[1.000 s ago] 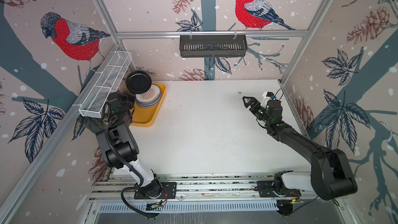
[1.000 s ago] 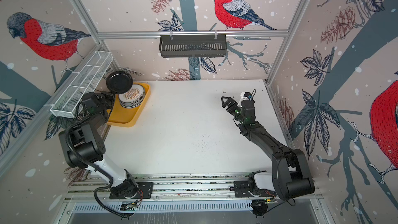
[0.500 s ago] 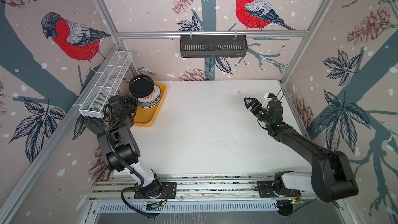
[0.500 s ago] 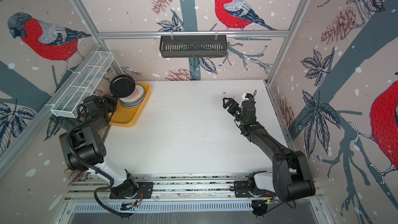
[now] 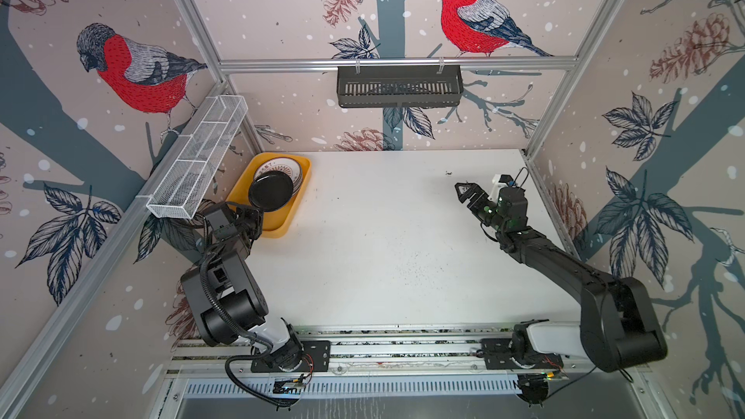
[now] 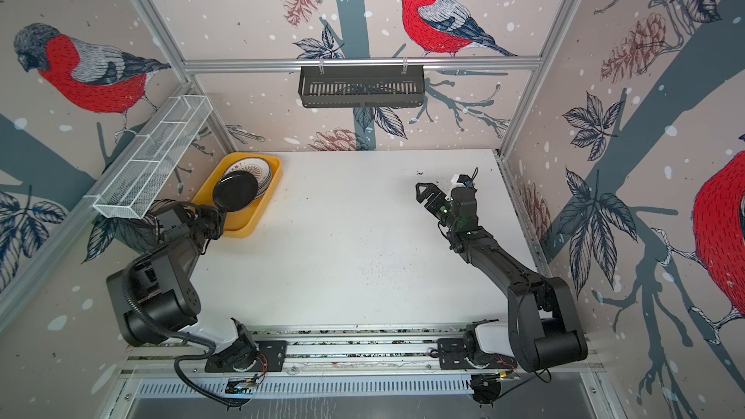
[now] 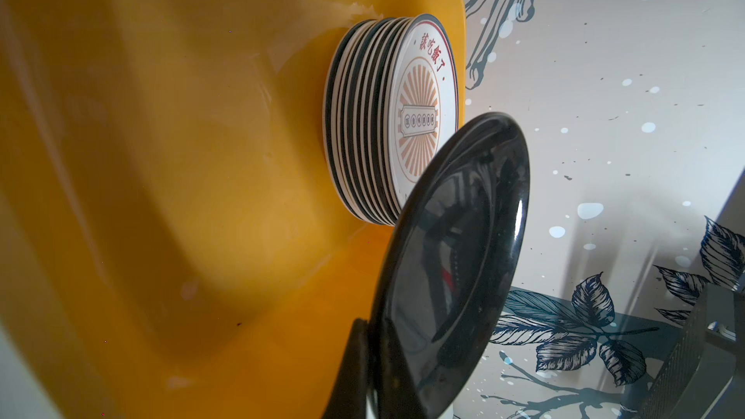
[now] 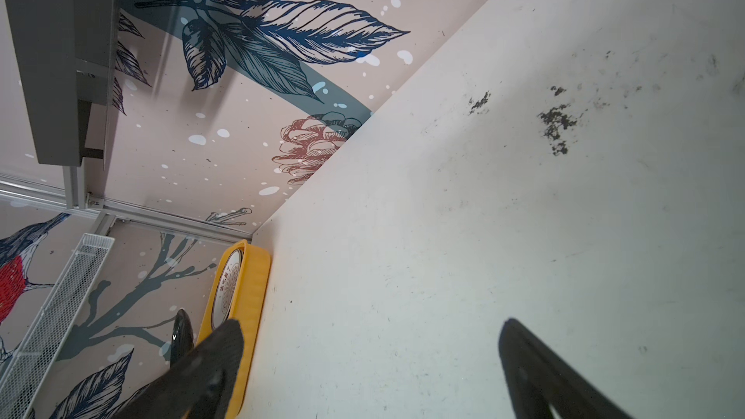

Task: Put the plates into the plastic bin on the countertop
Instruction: 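Lower the black plate onto the plate stack with the left gripper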

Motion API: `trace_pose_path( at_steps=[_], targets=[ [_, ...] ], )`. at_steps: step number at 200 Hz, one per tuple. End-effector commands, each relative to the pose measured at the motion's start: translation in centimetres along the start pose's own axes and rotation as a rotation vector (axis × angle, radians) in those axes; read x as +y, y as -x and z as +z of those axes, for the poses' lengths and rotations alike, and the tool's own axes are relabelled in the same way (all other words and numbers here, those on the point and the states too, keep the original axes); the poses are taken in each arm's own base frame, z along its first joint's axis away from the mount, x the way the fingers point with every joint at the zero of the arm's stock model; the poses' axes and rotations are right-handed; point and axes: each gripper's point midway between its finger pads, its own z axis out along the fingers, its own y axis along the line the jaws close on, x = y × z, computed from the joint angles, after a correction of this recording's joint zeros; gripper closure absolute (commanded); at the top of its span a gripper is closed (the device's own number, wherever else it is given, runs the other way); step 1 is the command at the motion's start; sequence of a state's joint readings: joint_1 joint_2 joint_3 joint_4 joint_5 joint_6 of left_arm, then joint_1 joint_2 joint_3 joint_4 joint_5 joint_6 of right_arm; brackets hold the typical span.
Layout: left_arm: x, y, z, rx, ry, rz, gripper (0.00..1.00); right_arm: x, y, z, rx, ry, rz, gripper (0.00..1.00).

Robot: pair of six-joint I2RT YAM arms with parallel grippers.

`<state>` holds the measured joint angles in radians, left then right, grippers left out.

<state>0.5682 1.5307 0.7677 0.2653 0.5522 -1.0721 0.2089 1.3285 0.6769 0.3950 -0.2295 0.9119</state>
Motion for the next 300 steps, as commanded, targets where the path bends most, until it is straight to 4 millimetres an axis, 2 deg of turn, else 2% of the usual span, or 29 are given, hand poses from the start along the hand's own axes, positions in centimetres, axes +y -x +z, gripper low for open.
trace_pose_path(
  at_steps=[1, 56, 72, 76, 82, 129, 216, 289, 292, 300],
  targets=[
    [-1.7, 0.5, 0.2, 0.009, -0.059, 0.037, 1.00, 0.7, 0.3, 0.0, -0.006, 0.020, -0.012, 0.00],
    [-2.2, 2.4, 3.0, 0.036, -0.036, 0.050, 1.00, 0.5, 0.6, -0.4, -0.023, -0.002, -0.011, 0.00],
    [-1.7, 2.8, 4.0, 0.047, -0.009, 0.044, 1.00, 0.4, 0.7, -0.5, -0.030, -0.011, -0.011, 0.00],
    [-2.6, 3.3, 4.2, 0.040, -0.022, 0.056, 1.00, 0.4, 0.8, -0.6, -0.033, -0.012, -0.009, 0.00],
    [-2.6, 3.5, 4.6, 0.042, -0.015, 0.061, 1.00, 0.3, 0.7, -0.6, -0.033, -0.015, -0.008, 0.00],
    [-3.4, 3.5, 7.8, 0.073, 0.013, 0.091, 1.00, 0.1, 0.8, -0.7, -0.045, -0.028, -0.003, 0.00],
    [-2.9, 4.5, 9.8, 0.052, 0.060, 0.096, 1.00, -0.1, 1.1, -1.0, -0.059, -0.044, -0.002, 0.00],
    [-2.3, 4.3, 12.0, 0.083, 0.126, 0.112, 1.00, -1.1, 1.1, -1.5, -0.071, -0.081, -0.003, 0.00],
    [-2.3, 4.2, 12.1, 0.085, 0.129, 0.111, 1.00, -0.5, 1.5, -2.0, -0.084, -0.064, -0.008, 0.00],
    [-2.3, 4.2, 12.4, 0.088, 0.130, 0.110, 1.00, -0.5, 1.6, -2.2, -0.090, -0.064, -0.007, 0.00]
  ],
)
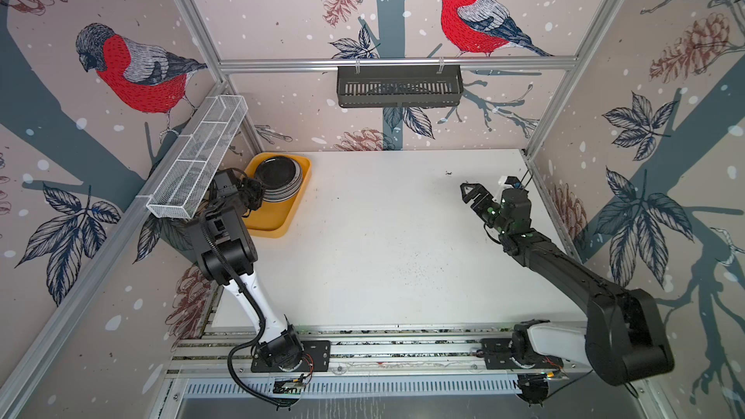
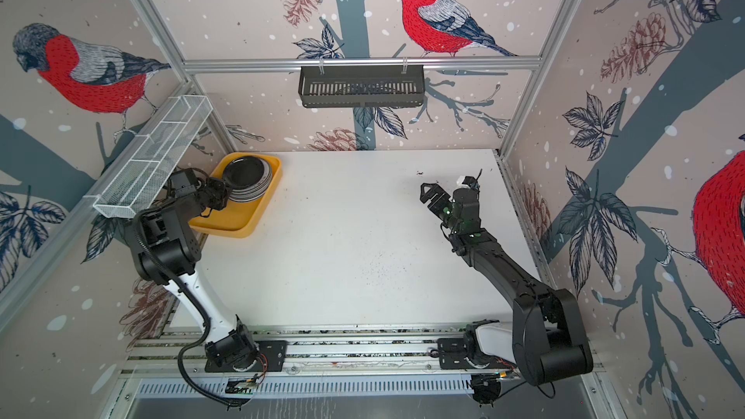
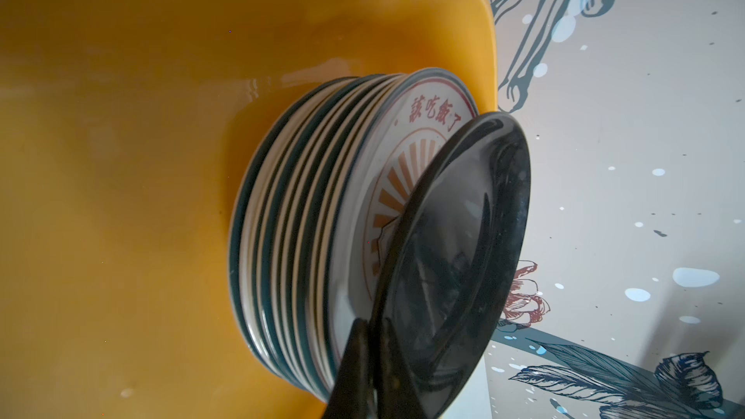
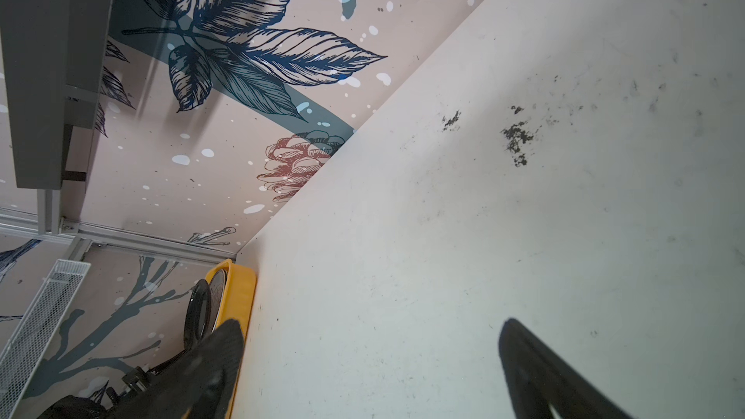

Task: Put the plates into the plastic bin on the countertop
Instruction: 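Lower the black plate onto the plate stack with the left gripper, then open the left gripper to release the black plate flat on the stack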

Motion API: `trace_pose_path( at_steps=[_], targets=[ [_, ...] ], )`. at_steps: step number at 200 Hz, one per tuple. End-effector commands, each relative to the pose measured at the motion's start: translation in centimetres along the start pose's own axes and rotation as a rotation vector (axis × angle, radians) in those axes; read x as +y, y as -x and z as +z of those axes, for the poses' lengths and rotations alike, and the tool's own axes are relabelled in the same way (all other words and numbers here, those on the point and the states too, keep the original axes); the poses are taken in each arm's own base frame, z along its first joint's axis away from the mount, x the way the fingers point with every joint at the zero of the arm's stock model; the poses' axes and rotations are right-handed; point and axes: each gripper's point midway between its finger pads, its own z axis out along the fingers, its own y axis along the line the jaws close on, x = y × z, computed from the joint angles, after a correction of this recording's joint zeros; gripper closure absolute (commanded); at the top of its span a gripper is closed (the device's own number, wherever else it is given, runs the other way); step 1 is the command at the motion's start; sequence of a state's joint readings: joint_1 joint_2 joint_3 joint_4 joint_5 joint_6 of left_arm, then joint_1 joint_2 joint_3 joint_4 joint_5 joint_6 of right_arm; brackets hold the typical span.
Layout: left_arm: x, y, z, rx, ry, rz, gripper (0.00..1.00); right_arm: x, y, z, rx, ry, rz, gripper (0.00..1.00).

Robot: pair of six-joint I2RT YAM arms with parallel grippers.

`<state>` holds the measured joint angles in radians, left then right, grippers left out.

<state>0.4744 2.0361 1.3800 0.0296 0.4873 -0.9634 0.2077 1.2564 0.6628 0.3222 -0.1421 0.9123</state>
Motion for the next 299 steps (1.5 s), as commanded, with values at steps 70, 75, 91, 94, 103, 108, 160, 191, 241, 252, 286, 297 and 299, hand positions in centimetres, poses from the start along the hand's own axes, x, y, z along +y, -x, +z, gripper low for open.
trace_pose_path(
  at_steps=[70, 75, 91, 94, 103, 108, 160, 191, 241, 252, 286, 297, 299],
  targets=[
    [0.3, -0.1, 1.1, 0.004, 0.047, 0.007, 1.00, -0.7, 1.0, -1.2, -0.050, -0.016, 0.000, 0.00],
    [0.3, -0.2, 1.1, 0.003, 0.047, 0.003, 1.00, -0.6, 1.0, -1.2, -0.050, -0.015, 0.001, 0.00],
    [0.2, 0.0, 1.0, -0.004, 0.041, -0.007, 1.00, -0.7, 1.0, -1.2, -0.049, -0.015, 0.004, 0.00],
    [0.2, 0.0, 1.0, -0.004, 0.042, -0.009, 1.00, -0.7, 1.0, -1.1, -0.047, -0.015, 0.005, 0.00],
    [0.1, 0.1, 1.0, -0.008, 0.041, -0.011, 0.99, -0.6, 0.9, -1.1, -0.046, -0.009, 0.004, 0.00],
    [0.0, 0.0, 1.0, -0.007, 0.041, -0.011, 0.98, -0.7, 0.9, -1.1, -0.043, -0.011, 0.006, 0.00],
    [-0.1, 0.3, 0.7, -0.017, 0.047, -0.008, 0.80, -0.9, 0.8, -1.1, -0.042, -0.014, 0.007, 0.00],
    [-0.3, 0.3, 0.5, -0.020, 0.048, 0.000, 0.72, -0.9, 0.6, -1.0, -0.038, -0.012, 0.011, 0.00],
    [-1.0, 0.3, -0.9, -0.049, 0.039, 0.014, 0.42, -0.9, 0.7, -0.9, -0.039, -0.008, 0.011, 0.00],
    [-1.2, 0.4, -1.3, -0.060, 0.039, 0.024, 0.38, -0.9, 0.6, -0.9, -0.037, -0.009, 0.011, 0.00],
    [-1.9, 0.5, -2.1, -0.074, 0.026, 0.047, 0.31, -0.9, 0.6, -0.8, -0.035, -0.007, 0.011, 0.00],
    [-2.1, 0.5, -2.2, -0.074, 0.023, 0.051, 0.29, -0.9, 0.6, -0.8, -0.033, -0.006, 0.011, 0.00],
    [-2.2, 0.5, -2.2, -0.074, 0.021, 0.052, 0.29, -0.9, 0.6, -0.8, -0.033, -0.006, 0.011, 0.00]
  ],
)
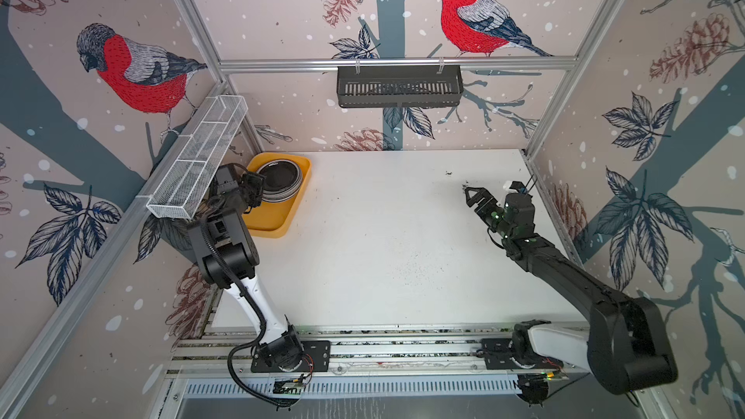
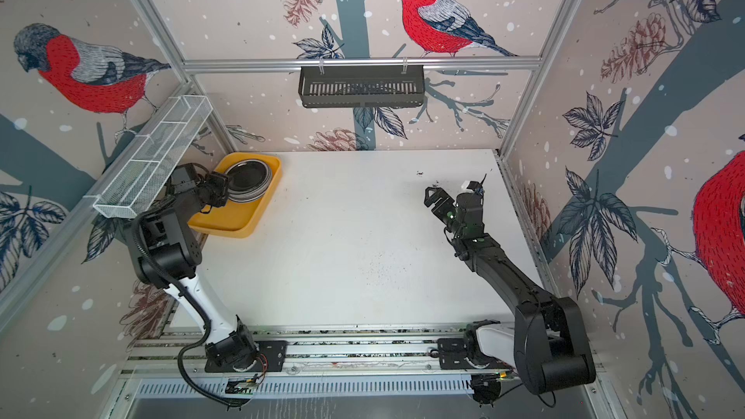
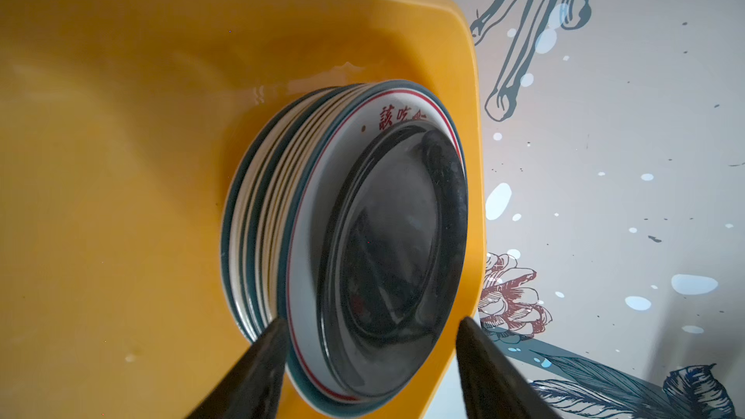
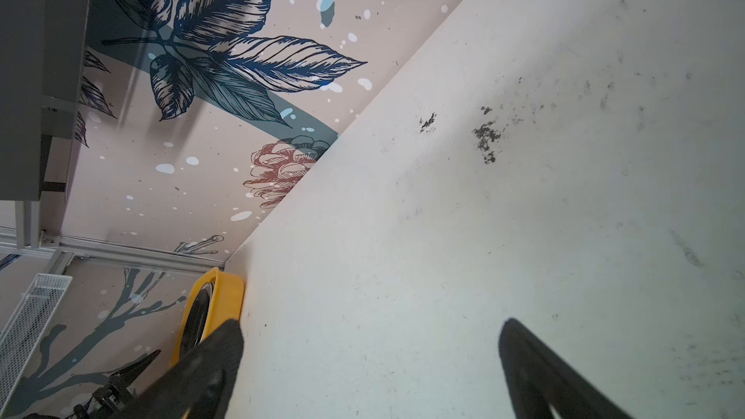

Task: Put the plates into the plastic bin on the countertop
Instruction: 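Open the left gripper to release the black plate flat on the stack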

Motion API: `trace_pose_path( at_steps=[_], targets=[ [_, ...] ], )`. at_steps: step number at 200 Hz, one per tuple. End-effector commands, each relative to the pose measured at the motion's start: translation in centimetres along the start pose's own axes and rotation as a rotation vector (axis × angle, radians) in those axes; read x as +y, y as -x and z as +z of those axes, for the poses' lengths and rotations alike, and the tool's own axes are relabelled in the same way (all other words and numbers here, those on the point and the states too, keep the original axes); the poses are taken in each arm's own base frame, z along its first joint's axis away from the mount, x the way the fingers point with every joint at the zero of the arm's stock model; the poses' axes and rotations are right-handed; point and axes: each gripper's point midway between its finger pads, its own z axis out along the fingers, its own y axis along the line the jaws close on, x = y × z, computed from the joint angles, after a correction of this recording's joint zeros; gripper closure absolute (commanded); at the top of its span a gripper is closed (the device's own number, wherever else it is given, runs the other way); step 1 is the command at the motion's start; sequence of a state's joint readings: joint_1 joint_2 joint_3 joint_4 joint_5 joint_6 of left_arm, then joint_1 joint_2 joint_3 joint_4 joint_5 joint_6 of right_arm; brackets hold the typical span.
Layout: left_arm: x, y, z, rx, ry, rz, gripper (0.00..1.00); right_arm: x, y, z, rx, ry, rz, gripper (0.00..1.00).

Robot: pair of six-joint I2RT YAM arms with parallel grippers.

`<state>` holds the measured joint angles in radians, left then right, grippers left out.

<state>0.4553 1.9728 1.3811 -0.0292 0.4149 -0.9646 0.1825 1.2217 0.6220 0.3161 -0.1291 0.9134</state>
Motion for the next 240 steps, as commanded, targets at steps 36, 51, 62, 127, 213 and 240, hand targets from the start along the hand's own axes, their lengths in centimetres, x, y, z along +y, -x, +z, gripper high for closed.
trace_pose_path(
  at_steps=[36, 51, 62, 127, 213, 240],
  targets=[
    [-1.3, 0.3, -1.1, -0.028, -0.043, 0.049, 0.04, 0.7, 0.4, 0.0, -0.013, 0.027, -0.002, 0.00],
    [-1.4, 0.4, -1.5, -0.041, -0.044, 0.055, 0.04, 0.7, 0.4, 0.0, -0.013, 0.025, -0.003, 0.00],
    [-1.5, 0.4, -1.9, -0.055, -0.042, 0.062, 0.04, 0.7, 0.5, 0.0, -0.016, 0.025, -0.005, 0.00],
    [-3.7, -0.4, -4.2, -0.065, -0.131, 0.120, 0.04, 1.3, 0.8, 0.5, -0.011, 0.039, -0.010, 0.00],
    [-5.4, -6.6, -6.9, 0.027, -0.297, 0.112, 0.04, 1.1, 1.0, 1.3, 0.002, 0.024, -0.026, 0.00],
    [-6.4, -10.3, -7.7, 0.119, -0.370, 0.113, 0.04, 1.3, 1.1, 1.8, 0.018, 0.031, -0.039, 0.00]
  ],
)
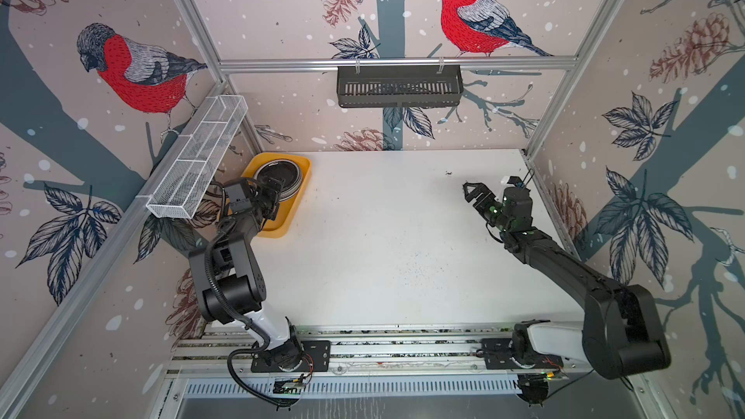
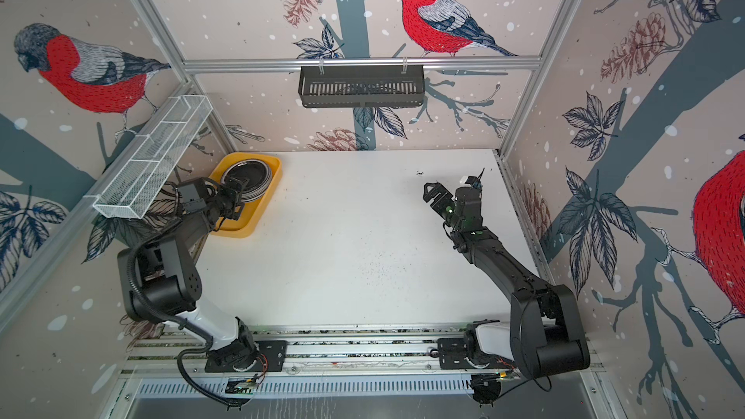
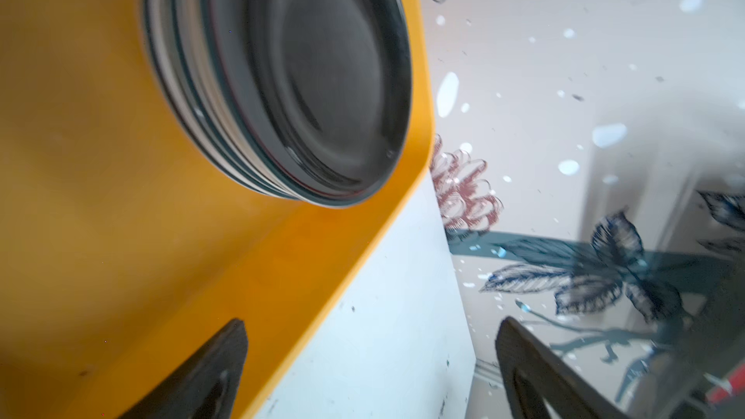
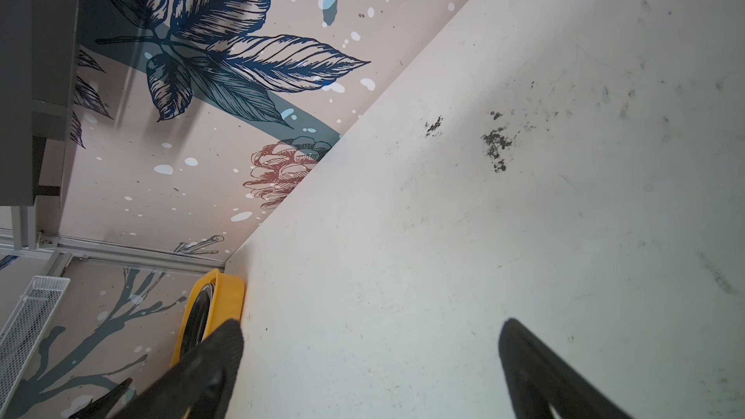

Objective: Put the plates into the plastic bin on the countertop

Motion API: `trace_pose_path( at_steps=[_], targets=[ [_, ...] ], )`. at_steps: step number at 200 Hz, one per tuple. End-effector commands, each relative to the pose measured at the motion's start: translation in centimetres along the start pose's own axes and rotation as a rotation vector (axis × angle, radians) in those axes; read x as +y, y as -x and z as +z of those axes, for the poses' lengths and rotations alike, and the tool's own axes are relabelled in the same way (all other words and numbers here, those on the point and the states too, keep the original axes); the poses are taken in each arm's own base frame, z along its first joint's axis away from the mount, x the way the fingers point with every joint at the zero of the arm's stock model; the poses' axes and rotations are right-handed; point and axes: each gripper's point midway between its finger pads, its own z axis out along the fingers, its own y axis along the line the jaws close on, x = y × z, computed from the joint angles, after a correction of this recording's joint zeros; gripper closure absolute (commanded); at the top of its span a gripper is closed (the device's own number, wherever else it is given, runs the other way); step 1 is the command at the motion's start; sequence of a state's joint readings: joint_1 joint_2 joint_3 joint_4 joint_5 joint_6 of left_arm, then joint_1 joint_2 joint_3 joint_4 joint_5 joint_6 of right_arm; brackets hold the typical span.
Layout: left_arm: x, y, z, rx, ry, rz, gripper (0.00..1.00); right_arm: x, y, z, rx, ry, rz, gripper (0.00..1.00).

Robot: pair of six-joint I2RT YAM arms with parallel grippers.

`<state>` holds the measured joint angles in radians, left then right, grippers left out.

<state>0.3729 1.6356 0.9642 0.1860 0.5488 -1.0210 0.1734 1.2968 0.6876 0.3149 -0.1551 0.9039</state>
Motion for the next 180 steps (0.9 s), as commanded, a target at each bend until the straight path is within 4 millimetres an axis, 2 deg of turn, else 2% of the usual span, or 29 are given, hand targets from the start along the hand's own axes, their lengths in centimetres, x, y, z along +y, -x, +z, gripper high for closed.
trace_pose_path(
  at_steps=[1, 62, 97, 118, 134, 150, 180],
  targets=[
    [-4.6, -1.0, -0.6, 0.010, -0.178, 0.073, 0.04, 0.8, 0.6, 0.3, -0.001, 0.027, -0.034, 0.00],
    [-10.2, -8.0, -1.7, 0.181, -0.344, 0.155, 0.04, 1.2, 0.4, 1.1, 0.022, 0.047, -0.042, 0.00],
    [-12.1, -12.1, -1.6, 0.289, -0.404, 0.213, 0.04, 1.3, 0.7, 1.3, 0.025, 0.043, -0.057, 0.00],
    [-13.4, -14.6, -1.8, 0.318, -0.439, 0.320, 0.04, 1.0, 1.1, 1.2, 0.015, 0.012, -0.085, 0.00],
    [-13.9, -16.5, -1.8, 0.314, -0.431, 0.448, 0.04, 0.2, 1.7, 1.0, -0.011, -0.030, -0.114, 0.00],
    [-13.9, -18.1, -1.9, 0.300, -0.409, 0.570, 0.04, -1.6, 2.4, 0.9, -0.039, -0.086, -0.126, 0.00],
    [-13.5, -18.2, -3.7, 0.107, -0.370, 0.765, 0.04, -4.7, 3.9, 0.0, -0.068, -0.155, -0.112, 0.00]
  ],
)
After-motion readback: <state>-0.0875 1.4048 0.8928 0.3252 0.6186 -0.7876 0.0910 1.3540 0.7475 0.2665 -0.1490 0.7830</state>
